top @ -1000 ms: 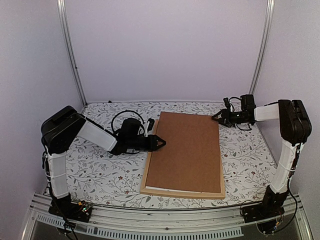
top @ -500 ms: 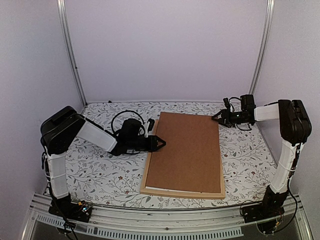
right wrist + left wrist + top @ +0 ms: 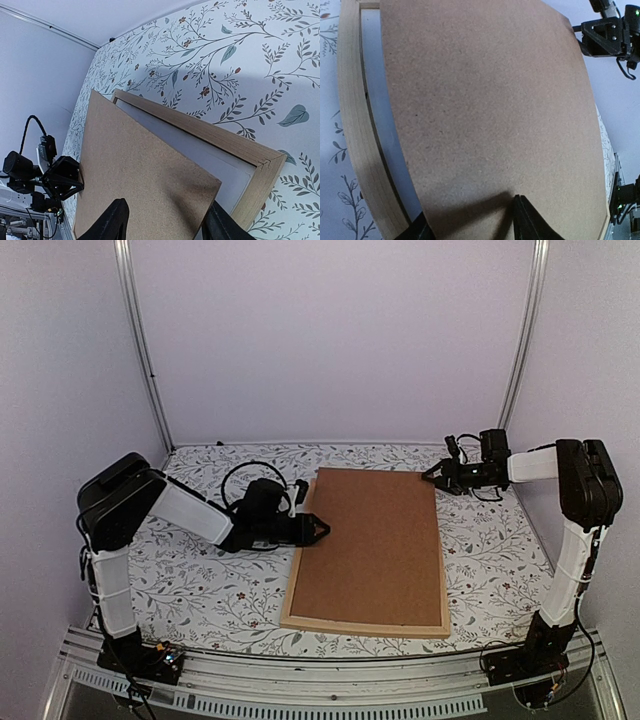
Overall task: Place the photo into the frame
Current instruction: Place the backboard on the frame body.
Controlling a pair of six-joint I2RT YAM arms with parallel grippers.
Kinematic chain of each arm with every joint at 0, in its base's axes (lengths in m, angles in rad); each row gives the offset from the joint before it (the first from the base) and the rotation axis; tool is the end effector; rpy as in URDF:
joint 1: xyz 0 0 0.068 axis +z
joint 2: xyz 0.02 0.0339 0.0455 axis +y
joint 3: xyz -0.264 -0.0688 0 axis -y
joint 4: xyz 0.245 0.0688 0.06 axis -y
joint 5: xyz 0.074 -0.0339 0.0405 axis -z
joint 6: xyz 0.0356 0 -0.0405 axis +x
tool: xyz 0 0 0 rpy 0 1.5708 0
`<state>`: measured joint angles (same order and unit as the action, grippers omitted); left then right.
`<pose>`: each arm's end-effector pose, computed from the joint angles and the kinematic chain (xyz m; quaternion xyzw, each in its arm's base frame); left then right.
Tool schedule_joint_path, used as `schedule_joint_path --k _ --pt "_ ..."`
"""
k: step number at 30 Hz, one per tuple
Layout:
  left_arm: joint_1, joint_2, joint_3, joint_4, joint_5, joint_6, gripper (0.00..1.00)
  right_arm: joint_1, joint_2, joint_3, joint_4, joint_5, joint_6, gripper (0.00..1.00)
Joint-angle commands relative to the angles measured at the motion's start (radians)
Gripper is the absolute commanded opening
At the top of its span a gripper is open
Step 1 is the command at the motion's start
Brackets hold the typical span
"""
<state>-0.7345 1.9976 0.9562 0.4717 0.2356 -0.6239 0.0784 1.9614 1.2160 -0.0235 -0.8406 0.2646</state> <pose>0.2885 -0.2717 0.1141 0.1045 0.8668 -0.3796 0.3060 0.4081 0.0587 0.1676 -0.0804 0.8517 0.4310 0.2870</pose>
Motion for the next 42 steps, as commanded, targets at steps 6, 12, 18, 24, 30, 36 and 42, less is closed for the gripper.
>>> schedule_joint_path --k 6,12,18,24,30,36,42 --pt "-0.024 -0.02 -0.043 -0.14 -0.064 0.056 0.51 0.013 -0.008 -0.014 0.04 -0.042 -0.006 0.52" --pt "-0.025 -0.034 -0.043 -0.156 -0.079 0.056 0.53 0.029 -0.004 -0.02 0.045 -0.037 -0.004 0.52" --pt "-0.025 -0.055 -0.045 -0.175 -0.099 0.063 0.56 0.038 -0.01 -0.04 0.045 -0.008 -0.005 0.53" --pt "-0.025 -0.06 -0.043 -0.194 -0.111 0.066 0.58 0.046 -0.012 -0.048 0.033 0.036 -0.012 0.53" --pt "-0.025 -0.057 -0.038 -0.204 -0.116 0.067 0.59 0.048 -0.018 -0.054 0.029 0.067 -0.015 0.54" --pt "-0.025 -0.057 -0.033 -0.223 -0.122 0.068 0.61 0.049 -0.027 -0.05 0.023 0.109 -0.018 0.57" --pt "-0.025 -0.061 -0.029 -0.246 -0.139 0.068 0.62 0.048 -0.027 -0.047 -0.014 0.139 -0.019 0.58"
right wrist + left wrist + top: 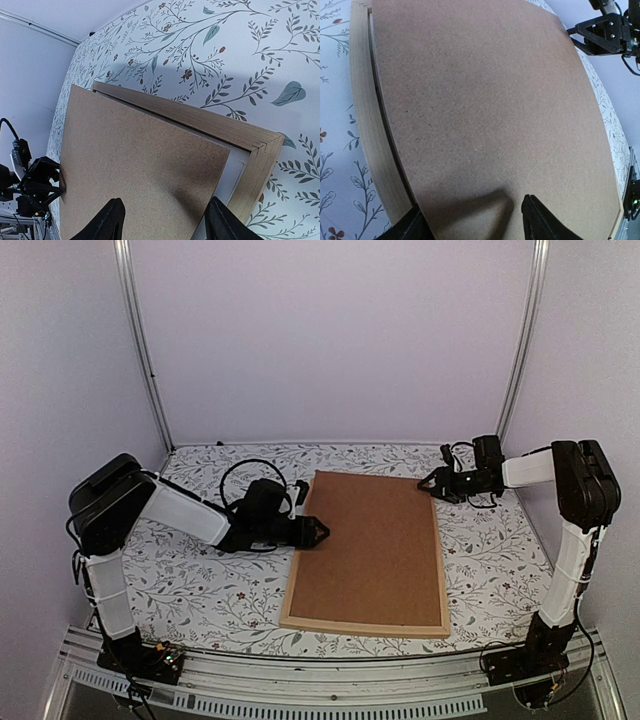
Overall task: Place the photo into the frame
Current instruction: Place the backboard on the frame body.
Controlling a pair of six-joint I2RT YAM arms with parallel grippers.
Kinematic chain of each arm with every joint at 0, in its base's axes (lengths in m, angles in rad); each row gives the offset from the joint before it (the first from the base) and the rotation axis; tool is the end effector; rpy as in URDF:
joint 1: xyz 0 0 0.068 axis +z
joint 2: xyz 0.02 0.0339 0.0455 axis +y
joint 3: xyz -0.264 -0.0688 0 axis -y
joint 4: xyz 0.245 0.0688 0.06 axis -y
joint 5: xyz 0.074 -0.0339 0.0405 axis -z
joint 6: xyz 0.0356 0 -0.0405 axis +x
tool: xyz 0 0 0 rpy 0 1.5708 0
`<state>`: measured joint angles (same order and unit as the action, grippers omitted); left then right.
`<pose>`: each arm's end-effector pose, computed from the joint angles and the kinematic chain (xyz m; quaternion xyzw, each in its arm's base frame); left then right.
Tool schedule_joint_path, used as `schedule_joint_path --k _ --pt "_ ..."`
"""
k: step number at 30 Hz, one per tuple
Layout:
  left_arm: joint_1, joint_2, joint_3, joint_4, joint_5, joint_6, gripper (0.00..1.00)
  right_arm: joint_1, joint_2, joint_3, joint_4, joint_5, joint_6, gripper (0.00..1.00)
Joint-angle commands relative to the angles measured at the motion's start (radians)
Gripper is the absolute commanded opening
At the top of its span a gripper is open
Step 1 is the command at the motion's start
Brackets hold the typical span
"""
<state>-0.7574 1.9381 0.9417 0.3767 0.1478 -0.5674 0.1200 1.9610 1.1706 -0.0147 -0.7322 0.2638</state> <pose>0.2777 -0.2698 0.1234 0.1178 0.8794 -0.3326 0.3196 0.3993 0.0721 0.1533 -0.0712 0.8735 0.3925 0.2791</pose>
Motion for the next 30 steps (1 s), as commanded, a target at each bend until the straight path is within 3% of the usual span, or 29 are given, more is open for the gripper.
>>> schedule_joint_path --k 1,30 --pt "-0.002 -0.002 -0.014 -0.154 -0.053 0.013 0.62 0.006 -0.027 -0.003 -0.026 0.036 -0.018 0.58" --pt "-0.011 0.044 0.043 -0.256 -0.085 0.024 0.71 0.007 -0.061 -0.018 -0.042 0.083 -0.016 0.6"
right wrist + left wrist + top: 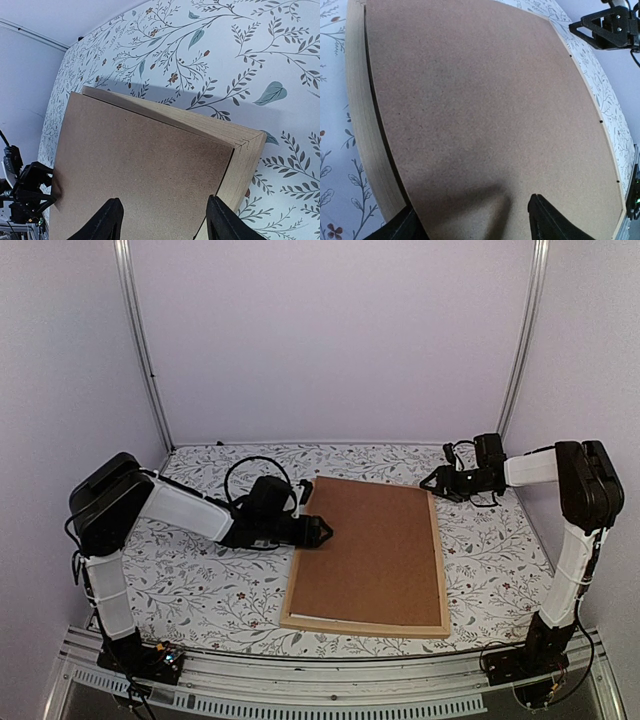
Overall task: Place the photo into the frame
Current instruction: Place the backboard on the frame body.
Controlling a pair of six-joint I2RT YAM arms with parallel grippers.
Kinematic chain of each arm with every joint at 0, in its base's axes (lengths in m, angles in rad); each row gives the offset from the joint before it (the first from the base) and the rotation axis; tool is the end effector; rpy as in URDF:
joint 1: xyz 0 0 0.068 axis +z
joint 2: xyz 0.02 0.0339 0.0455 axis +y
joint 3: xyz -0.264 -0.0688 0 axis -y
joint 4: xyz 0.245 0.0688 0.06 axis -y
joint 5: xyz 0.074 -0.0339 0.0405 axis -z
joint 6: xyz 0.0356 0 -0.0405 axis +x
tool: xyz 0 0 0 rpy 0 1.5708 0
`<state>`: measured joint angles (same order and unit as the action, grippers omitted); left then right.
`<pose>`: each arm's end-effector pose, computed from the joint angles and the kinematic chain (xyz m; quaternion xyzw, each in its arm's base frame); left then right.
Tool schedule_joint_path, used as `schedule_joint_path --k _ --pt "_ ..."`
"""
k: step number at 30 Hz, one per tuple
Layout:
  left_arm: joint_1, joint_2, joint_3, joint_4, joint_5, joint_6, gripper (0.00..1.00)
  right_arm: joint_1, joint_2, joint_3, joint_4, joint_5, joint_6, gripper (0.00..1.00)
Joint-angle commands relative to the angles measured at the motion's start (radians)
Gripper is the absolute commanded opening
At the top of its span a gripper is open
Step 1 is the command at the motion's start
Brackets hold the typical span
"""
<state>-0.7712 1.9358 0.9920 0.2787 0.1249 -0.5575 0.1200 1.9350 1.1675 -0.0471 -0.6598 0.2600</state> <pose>0.2784 -0.2768 0.1294 0.1229 0.8894 -0.3134 0.3092 0.3966 0.0698 0.1590 -0.0578 0.8855 0.3616 0.2861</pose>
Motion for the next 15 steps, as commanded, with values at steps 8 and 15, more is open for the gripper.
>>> schedule_joint_path --k 8,15 --pt "-0.001 0.029 -0.009 -0.191 -0.117 0.016 0.77 0.006 -0.036 -0.026 -0.004 0.011 -0.009 0.6" --pt "-0.002 0.035 0.003 -0.221 -0.165 0.02 0.86 0.006 -0.041 -0.037 0.002 0.007 -0.007 0.6"
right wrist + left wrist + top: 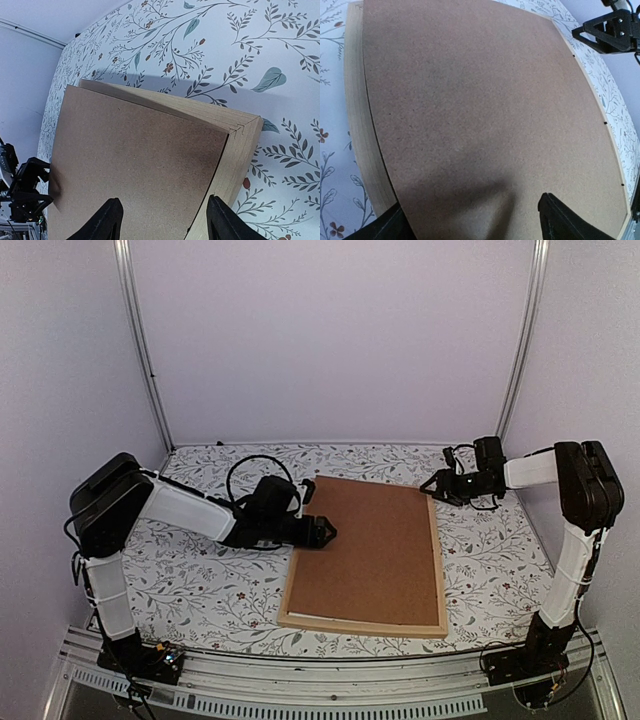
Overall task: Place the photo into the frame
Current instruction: Place the backboard on the frame body.
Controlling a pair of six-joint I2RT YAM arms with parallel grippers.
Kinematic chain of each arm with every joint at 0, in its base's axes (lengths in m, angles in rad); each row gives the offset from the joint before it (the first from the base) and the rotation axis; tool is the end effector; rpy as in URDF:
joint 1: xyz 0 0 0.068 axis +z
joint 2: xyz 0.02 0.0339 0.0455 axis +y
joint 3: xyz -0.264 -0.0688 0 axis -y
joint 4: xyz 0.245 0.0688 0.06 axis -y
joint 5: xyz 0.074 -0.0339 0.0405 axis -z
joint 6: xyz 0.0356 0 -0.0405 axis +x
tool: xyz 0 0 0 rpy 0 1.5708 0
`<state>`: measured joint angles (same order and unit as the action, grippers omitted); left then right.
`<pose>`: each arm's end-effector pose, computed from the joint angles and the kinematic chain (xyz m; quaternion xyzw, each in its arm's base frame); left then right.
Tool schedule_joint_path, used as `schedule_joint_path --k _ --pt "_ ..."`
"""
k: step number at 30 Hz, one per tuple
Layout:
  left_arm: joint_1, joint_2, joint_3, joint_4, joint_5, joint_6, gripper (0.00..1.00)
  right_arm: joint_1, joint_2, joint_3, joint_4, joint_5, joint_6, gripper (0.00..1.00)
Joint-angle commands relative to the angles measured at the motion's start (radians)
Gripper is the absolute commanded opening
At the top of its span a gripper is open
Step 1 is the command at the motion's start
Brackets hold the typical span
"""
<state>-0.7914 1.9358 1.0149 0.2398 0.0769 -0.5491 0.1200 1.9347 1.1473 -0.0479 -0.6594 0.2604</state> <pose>0.2759 -0.2831 0.1324 0.1254 0.8934 -0.2943 0.3154 0.3924 0.0693 0.1532 -0.0542 0.8889 0.3610 0.2769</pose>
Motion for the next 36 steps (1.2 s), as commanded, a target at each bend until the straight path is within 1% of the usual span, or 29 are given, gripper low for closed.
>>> schedule_joint_path --k 1,2,4,5,10,16,20,22,33,36 --pt "0.018 0.037 -0.017 -0.187 -0.123 0.011 0.87 0.007 -0.041 -0.019 0.004 0.006 -0.006 0.61" --pt "0.018 0.038 -0.014 -0.192 -0.128 0.011 0.88 0.007 -0.042 -0.019 0.004 0.007 -0.006 0.61" --pt "0.018 0.036 -0.011 -0.2 -0.142 0.01 0.99 0.007 -0.044 -0.024 0.005 0.004 -0.006 0.61" --pt "0.018 0.034 -0.009 -0.202 -0.145 0.01 1.0 0.006 -0.044 -0.026 0.006 0.004 -0.006 0.61" --pt "0.017 0.028 -0.001 -0.208 -0.147 0.015 0.99 0.007 -0.049 -0.039 0.011 0.001 -0.003 0.61" --pt "0.015 -0.019 -0.022 -0.212 -0.183 0.02 1.0 0.007 -0.056 -0.054 0.021 0.0 0.0 0.61" --pt "0.014 -0.038 -0.006 -0.236 -0.193 0.022 1.0 0.008 -0.056 -0.056 0.023 -0.002 0.002 0.61" --pt "0.014 -0.042 0.008 -0.28 -0.197 0.023 1.0 0.007 -0.057 -0.059 0.025 -0.002 0.003 0.61" --pt "0.014 -0.048 0.079 -0.393 -0.209 0.023 1.0 0.011 -0.063 -0.073 0.029 0.0 0.003 0.61" --pt "0.013 -0.043 0.114 -0.447 -0.208 0.019 1.0 0.013 -0.064 -0.073 0.03 0.003 0.003 0.61"
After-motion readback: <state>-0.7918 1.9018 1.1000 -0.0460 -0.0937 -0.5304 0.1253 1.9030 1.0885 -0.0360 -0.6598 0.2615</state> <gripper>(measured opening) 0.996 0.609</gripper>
